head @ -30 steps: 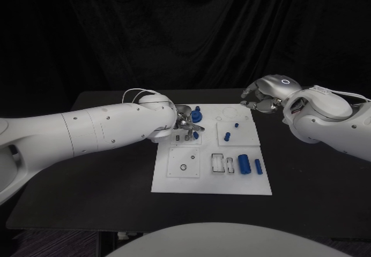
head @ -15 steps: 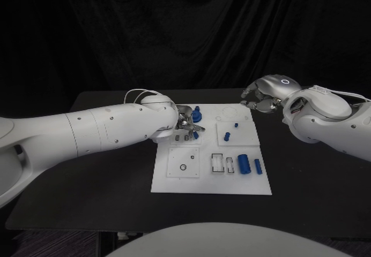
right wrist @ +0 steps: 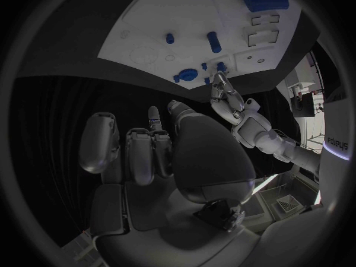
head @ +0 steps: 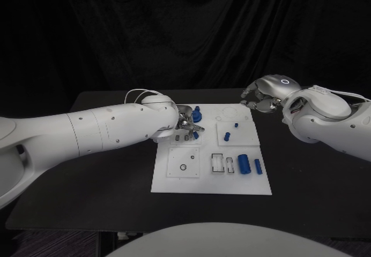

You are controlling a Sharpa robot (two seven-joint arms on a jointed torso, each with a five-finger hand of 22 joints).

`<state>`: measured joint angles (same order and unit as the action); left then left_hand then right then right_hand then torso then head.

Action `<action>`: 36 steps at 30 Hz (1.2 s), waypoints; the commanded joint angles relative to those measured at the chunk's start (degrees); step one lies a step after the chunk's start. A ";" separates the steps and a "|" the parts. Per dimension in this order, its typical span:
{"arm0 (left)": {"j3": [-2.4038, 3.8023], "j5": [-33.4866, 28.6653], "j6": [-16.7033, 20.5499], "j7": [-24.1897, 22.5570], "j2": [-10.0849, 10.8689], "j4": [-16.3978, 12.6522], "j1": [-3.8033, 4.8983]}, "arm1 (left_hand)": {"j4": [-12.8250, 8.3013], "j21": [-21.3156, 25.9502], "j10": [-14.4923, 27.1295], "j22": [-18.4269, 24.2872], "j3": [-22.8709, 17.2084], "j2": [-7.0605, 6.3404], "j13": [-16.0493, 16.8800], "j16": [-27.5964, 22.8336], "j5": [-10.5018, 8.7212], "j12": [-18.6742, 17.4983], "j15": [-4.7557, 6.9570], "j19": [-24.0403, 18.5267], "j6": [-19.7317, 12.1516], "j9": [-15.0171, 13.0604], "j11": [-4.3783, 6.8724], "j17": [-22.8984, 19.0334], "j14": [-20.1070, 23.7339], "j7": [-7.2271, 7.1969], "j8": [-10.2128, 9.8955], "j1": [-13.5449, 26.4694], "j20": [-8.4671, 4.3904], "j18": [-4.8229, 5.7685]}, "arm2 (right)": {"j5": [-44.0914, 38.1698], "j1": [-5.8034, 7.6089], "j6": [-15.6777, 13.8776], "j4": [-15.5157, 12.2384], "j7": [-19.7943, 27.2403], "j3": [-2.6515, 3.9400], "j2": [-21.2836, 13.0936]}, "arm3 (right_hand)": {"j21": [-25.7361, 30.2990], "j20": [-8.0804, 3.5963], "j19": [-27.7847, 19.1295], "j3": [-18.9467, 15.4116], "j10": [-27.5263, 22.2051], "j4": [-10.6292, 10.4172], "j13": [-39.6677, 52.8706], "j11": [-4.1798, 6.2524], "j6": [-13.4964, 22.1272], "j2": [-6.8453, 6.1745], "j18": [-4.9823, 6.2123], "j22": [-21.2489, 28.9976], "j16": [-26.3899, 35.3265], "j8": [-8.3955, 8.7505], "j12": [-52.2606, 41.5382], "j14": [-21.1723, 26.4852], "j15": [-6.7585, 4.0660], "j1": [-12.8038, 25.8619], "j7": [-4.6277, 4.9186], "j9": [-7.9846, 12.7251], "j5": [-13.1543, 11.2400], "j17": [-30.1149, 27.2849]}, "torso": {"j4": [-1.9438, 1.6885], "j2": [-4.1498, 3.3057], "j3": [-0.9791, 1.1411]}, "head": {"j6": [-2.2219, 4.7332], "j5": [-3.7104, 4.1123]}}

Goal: Assemble the parts on the task board

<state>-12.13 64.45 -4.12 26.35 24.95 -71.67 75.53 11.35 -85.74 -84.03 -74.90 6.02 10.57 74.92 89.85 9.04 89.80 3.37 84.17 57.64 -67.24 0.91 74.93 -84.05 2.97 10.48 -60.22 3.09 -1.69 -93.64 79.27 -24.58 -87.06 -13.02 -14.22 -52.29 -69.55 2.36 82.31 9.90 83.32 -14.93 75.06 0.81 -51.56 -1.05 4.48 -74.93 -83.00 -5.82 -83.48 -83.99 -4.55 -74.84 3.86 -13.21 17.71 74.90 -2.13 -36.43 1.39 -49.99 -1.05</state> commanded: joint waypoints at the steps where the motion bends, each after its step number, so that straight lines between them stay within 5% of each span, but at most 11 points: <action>1: 0.06 -0.13 0.02 -0.57 -0.33 0.14 -0.15 | -0.55 0.22 -5.97 -13.29 -0.09 -0.02 15.08 0.15 0.30 0.20 0.15 2.79 0.03 0.10 0.00 15.07 -5.95 -0.02 -0.31 -0.45 -0.14 0.42 | -0.18 -0.17 -0.07 0.05 -1.13 0.04 0.02 | 0.26 -0.03 -0.12 0.39 -0.45 0.11 9.19 0.08 -0.38 0.11 -0.37 -9.67 -0.14 0.30 0.39 -3.79 0.44 -0.72 0.20 0.09 0.45 9.85 | 0.02 0.01 0.01 | -0.01 -0.06; 21: 0.06 -0.13 -1.50 -0.22 -1.07 1.23 -0.59 | -1.57 0.51 -5.97 -13.22 -0.85 -0.23 15.08 0.15 1.28 0.20 0.12 2.60 -0.20 0.25 -0.03 15.07 -5.95 0.04 -0.75 -1.26 -0.13 0.35 | -0.18 -0.29 0.02 0.24 -1.21 0.04 0.12 | 0.37 -0.03 -0.15 0.74 -0.51 0.36 9.11 0.07 -0.44 0.05 -0.34 -9.63 -0.07 0.38 0.48 -3.78 0.45 -1.00 0.22 0.17 1.04 9.80 | 0.02 -0.06 0.07 | -0.01 -0.11; 36: 0.06 -0.13 -2.20 -0.08 -1.34 1.46 -1.04 | -3.55 0.69 -5.97 -13.24 -2.92 -0.62 15.08 0.15 5.21 0.20 0.13 2.53 -0.36 0.57 0.01 15.07 -5.95 -0.02 -1.56 -2.51 -0.12 0.32 | -0.18 -0.38 0.01 0.37 -1.36 0.04 0.29 | 0.45 -0.03 -0.18 0.92 -0.56 0.48 9.06 0.06 -0.51 0.06 -0.33 -9.61 -0.04 0.39 0.54 -3.77 0.45 -1.14 0.23 0.19 1.29 9.78 | 0.03 -0.02 0.02 | -0.01 0.18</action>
<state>-12.14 64.45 -5.56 26.48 23.77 -70.21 74.61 7.97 -85.31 -84.03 -74.93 3.28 9.97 74.92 89.85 14.08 89.80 3.37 84.16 57.64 -66.76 0.91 74.91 -84.05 2.97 9.13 -62.28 3.09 -1.70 -93.63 79.04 -24.53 -86.72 -13.33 -14.22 -52.02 -69.32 2.36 82.31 10.36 83.16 -14.46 75.06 0.97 -51.76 -1.12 4.48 -74.91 -83.00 -5.82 -83.26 -83.99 -4.55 -75.32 4.06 -13.10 18.82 74.90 -2.09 -36.47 1.43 -49.99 -0.88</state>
